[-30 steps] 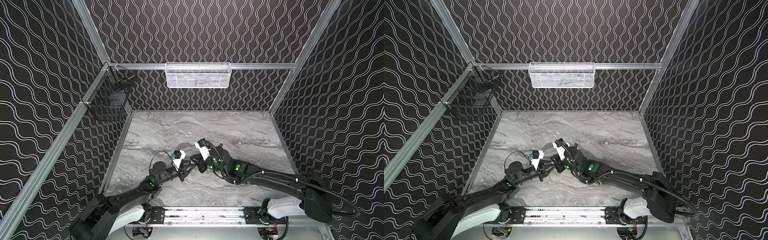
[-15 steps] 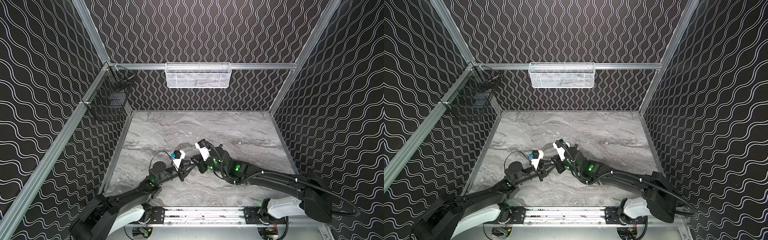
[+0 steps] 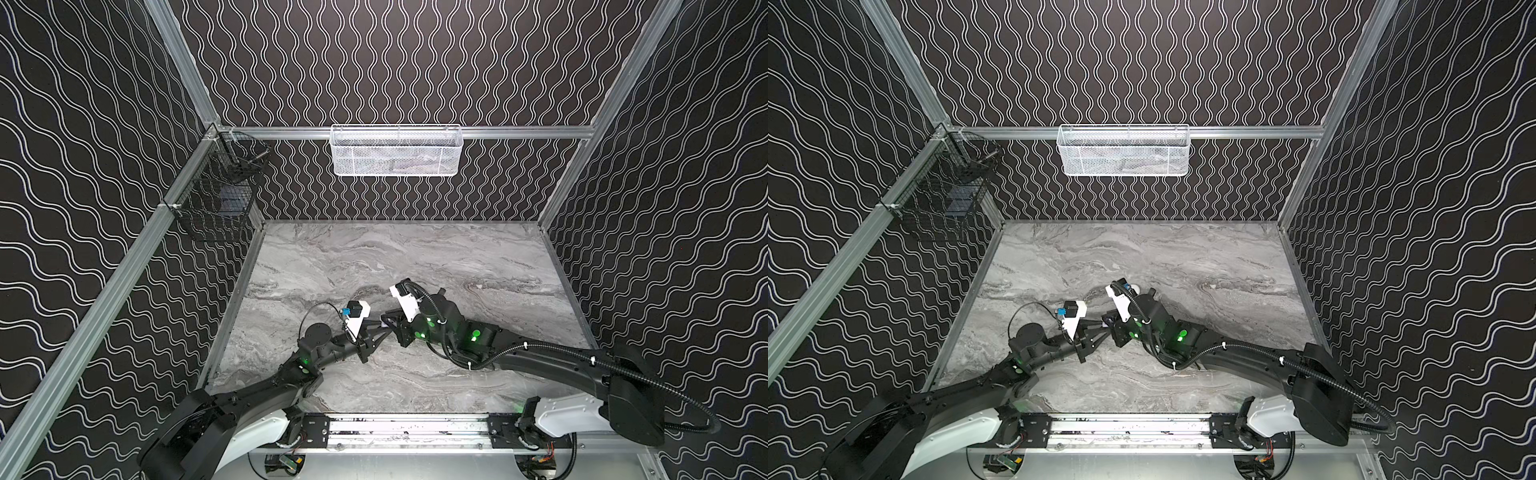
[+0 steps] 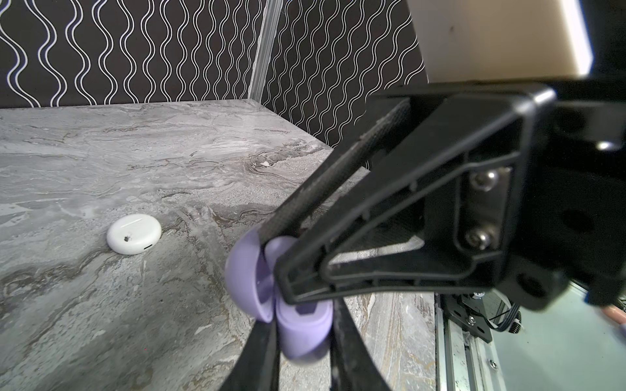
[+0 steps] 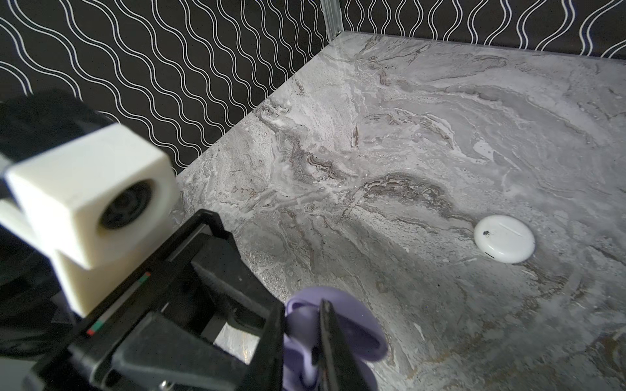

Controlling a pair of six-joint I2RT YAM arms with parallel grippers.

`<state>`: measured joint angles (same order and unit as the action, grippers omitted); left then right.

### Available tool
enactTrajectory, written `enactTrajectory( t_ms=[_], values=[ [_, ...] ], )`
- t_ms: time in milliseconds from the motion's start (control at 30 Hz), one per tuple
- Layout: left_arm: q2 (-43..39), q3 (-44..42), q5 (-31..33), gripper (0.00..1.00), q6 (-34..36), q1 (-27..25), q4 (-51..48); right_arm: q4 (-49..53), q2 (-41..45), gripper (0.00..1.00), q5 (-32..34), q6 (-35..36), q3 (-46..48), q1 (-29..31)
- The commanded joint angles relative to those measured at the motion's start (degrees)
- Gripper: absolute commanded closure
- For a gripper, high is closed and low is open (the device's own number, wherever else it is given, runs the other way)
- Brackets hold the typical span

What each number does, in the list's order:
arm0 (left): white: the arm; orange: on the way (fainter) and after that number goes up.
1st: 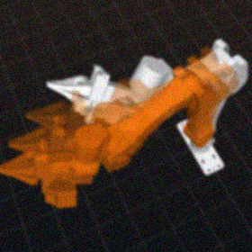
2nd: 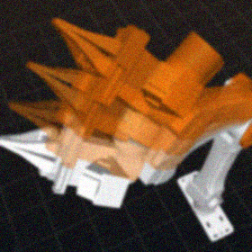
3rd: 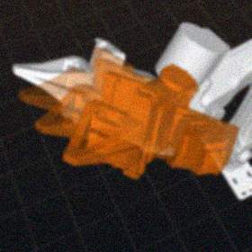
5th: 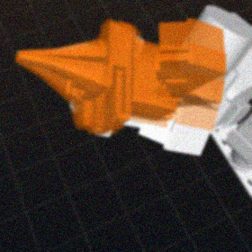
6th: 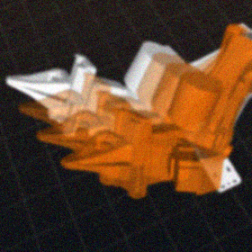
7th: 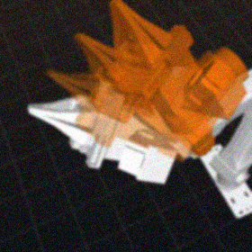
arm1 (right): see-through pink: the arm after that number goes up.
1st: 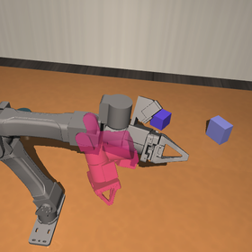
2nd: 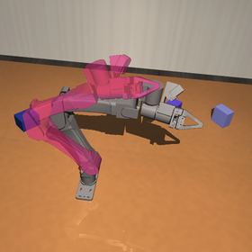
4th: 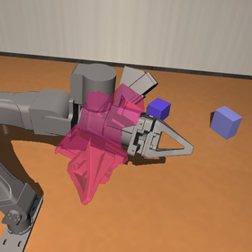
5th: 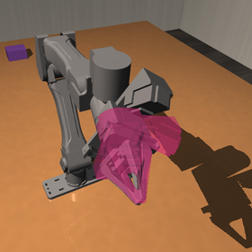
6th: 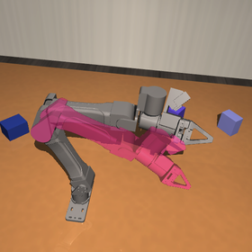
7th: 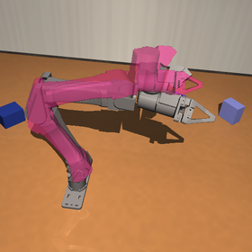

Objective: Insert the wireless bluetooth earbuds into the charging case
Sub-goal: 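Lower the earbud into the empty case slot with the right gripper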

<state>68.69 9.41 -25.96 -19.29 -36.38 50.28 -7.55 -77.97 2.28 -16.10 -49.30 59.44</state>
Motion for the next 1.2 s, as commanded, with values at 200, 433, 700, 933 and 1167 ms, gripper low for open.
enactTrajectory(
  t_ms=[200, 433, 700, 933, 1167],
  values=[
    [-0.55, 0.04, 0.02, 1.0, 0.0, -0.01, 1.93, -0.62, 0.2, 0.91, -1.29, -0.95, 0.43, 0.13],
    [-0.72, -0.09, 0.46, 1.0, 0.17, -0.02, 1.73, -0.19, -0.18, 0.9, -1.64, -0.87, 0.61, 0.41],
    [-0.89, -0.09, 0.71, 1.0, 0.13, -0.01, 1.71, 0.93, -0.34, 0.88, -0.87, -0.3, 0.28, 0.79],
    [-1.38, -0.27, 1.61, 1.0, 0.29, -0.07, 1.09, 2.07, -0.32, 0.88, 0.33, 0.34, -0.14, 0.83],
    [-1.99, -0.53, 2.66, 1.0, 0.37, 0.08, 0.96, 2.8, -0.6, 0.86, 0.91, 0.72, -0.38, 1.12]
  ],
)
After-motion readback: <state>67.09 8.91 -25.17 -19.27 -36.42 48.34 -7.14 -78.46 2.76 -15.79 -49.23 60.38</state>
